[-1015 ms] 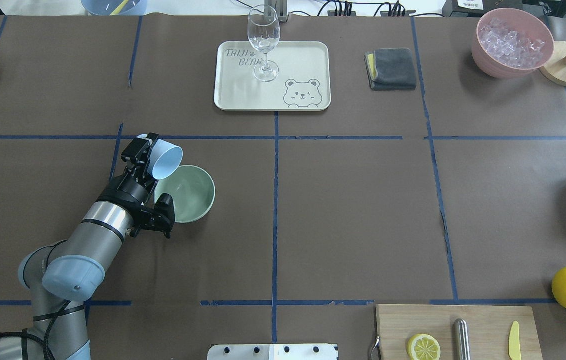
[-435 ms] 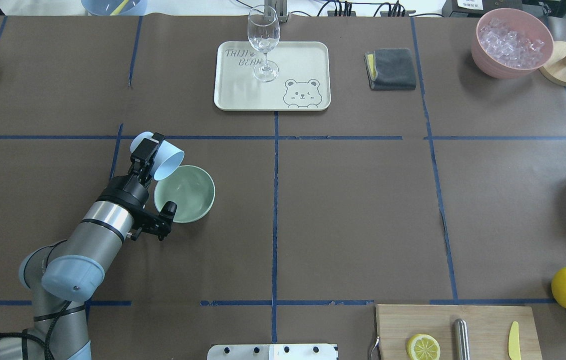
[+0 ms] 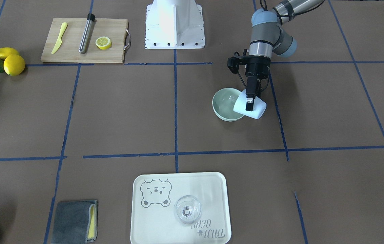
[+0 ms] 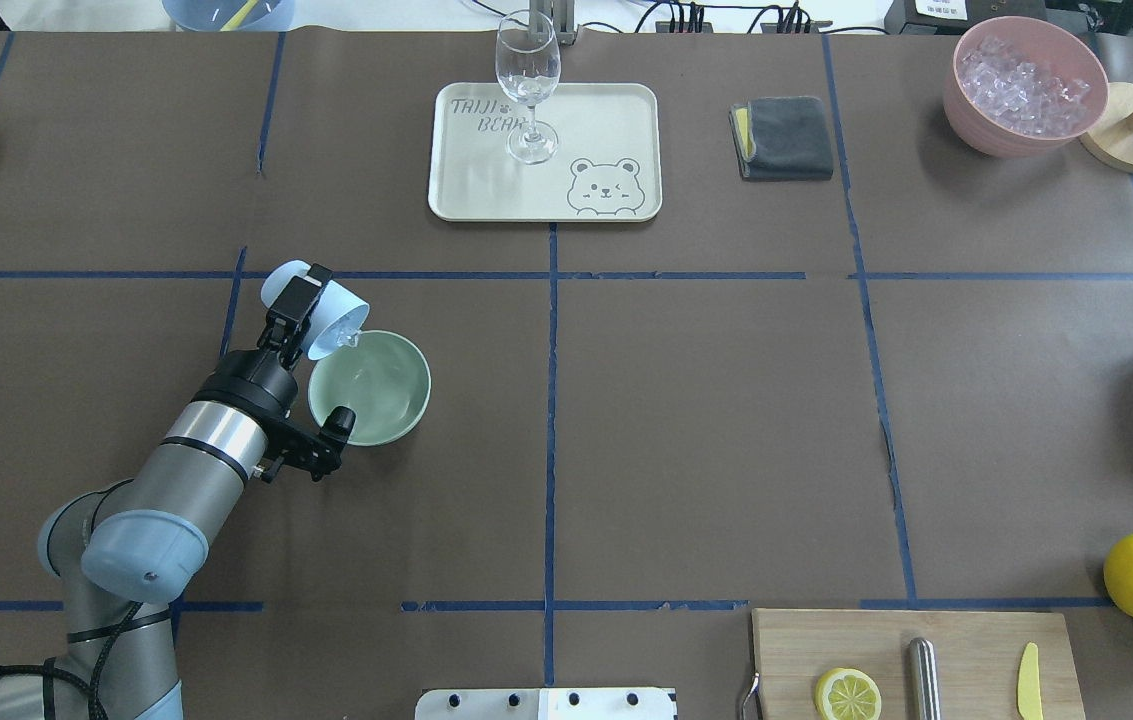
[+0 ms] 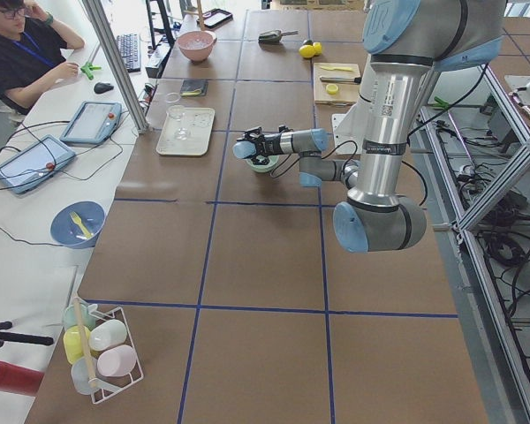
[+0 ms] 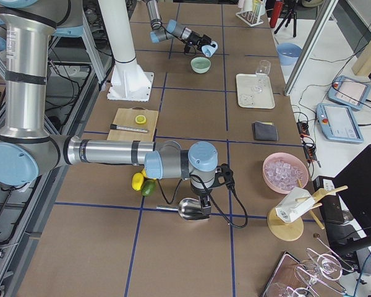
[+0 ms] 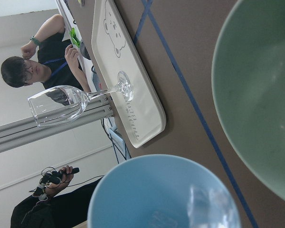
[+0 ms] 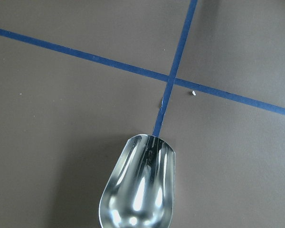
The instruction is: Pour ice into bowl
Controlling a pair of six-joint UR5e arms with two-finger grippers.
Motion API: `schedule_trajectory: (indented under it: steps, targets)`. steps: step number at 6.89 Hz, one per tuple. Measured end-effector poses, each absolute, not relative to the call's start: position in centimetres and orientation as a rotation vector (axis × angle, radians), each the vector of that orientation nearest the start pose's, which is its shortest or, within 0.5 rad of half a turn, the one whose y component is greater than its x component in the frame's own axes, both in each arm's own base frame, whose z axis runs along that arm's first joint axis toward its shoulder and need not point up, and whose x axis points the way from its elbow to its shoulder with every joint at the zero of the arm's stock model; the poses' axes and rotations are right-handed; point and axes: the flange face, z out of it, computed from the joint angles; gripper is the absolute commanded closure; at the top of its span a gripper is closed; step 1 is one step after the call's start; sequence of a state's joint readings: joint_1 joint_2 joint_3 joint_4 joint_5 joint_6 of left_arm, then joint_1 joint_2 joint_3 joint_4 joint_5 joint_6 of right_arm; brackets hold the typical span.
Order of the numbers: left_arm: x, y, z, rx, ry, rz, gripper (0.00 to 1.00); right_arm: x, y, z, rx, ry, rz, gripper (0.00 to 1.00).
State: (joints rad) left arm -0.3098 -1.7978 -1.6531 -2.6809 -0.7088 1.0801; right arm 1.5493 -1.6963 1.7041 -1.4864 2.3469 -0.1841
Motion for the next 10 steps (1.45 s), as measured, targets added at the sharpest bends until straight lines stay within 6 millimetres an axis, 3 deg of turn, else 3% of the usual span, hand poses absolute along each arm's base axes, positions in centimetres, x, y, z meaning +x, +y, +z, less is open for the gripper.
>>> schedule_trajectory:
  steps: [6, 10]
  targets:
    - [45.8, -36.6, 36.9, 1.476, -0.666, 1.300, 1.00, 5.4, -44.5, 64.4, 0.148, -0.768, -0.229, 0.00]
    - [44.8, -36.7, 36.3, 1.415, -0.868, 1.393, 1.00, 5.5, -44.4, 64.3, 0.150, -0.769, -0.226, 0.00]
